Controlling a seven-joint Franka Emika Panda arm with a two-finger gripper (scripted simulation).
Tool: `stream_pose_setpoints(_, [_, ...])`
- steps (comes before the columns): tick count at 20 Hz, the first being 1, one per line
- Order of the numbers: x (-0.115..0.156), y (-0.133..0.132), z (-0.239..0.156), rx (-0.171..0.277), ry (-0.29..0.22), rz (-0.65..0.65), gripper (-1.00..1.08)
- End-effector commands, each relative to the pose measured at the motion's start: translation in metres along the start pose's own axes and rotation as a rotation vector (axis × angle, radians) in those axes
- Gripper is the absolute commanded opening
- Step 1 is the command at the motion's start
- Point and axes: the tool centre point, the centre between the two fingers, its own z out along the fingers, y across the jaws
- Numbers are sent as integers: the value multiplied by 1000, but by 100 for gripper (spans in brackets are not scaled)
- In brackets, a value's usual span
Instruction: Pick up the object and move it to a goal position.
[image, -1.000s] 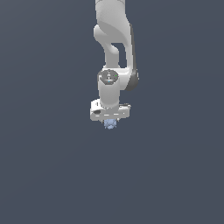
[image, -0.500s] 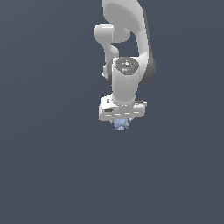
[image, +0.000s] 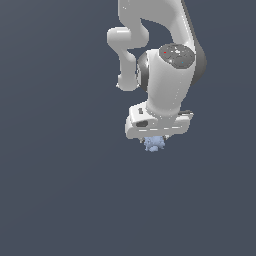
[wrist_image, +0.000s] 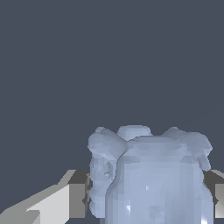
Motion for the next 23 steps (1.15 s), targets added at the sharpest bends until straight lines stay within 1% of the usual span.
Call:
stream_pose_setpoints(1, [11, -9, -13, 0, -1, 1, -100])
stream_pose_setpoints(6, [28, -22, -33, 0, -1, 1, -100])
stream_pose_setpoints(11, [40, -30, -45, 0, -1, 1, -100])
stream_pose_setpoints(17, [47, -35, -53, 0, -1, 1, -100])
stream_pose_setpoints(23, [48, -36, -53, 1, -1, 0, -100])
